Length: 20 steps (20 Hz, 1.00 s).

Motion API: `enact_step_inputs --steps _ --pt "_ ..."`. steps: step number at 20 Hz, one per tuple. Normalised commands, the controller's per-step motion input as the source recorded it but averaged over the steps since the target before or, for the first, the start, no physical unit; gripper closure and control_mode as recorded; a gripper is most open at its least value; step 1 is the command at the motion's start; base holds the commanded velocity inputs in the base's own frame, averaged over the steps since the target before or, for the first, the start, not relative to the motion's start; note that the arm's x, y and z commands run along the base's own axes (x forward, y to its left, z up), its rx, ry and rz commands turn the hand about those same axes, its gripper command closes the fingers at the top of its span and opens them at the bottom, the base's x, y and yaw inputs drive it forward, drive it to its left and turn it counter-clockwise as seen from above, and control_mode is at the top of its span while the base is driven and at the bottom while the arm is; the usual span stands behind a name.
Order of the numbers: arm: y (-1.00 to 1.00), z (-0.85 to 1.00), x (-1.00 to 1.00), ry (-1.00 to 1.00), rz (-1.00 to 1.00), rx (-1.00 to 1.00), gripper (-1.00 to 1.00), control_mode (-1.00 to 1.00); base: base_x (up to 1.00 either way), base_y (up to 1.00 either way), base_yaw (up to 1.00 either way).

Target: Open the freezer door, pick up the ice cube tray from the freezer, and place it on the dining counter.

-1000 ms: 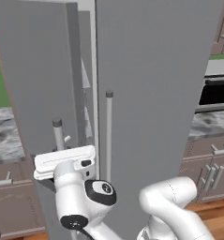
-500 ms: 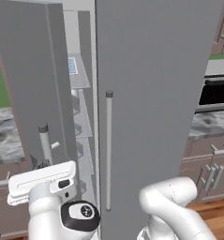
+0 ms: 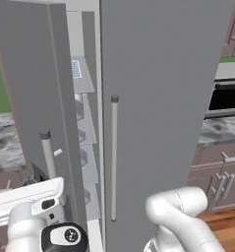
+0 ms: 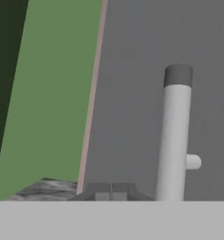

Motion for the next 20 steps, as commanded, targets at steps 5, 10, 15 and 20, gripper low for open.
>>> enact_step_inputs --steps 5,10,15,20 --pt "-0.82 0.15 -0.11 -0.01 0.08 0.0 1.0 -1.0 0.0 0.0 0.0" --pt "-0.99 0.36 -0.01 -0.01 0.13 0.0 1.0 -1.0 0.0 0.0 0.0" --pt "-0.76 0.67 0.19 0.0 0.12 0.06 1.0 -1.0 0.0 0.0 0.0" --pt "-0.5 0.72 0.1 0.0 0.13 0.04 1.0 -1.0 0.0 0.0 0.0"
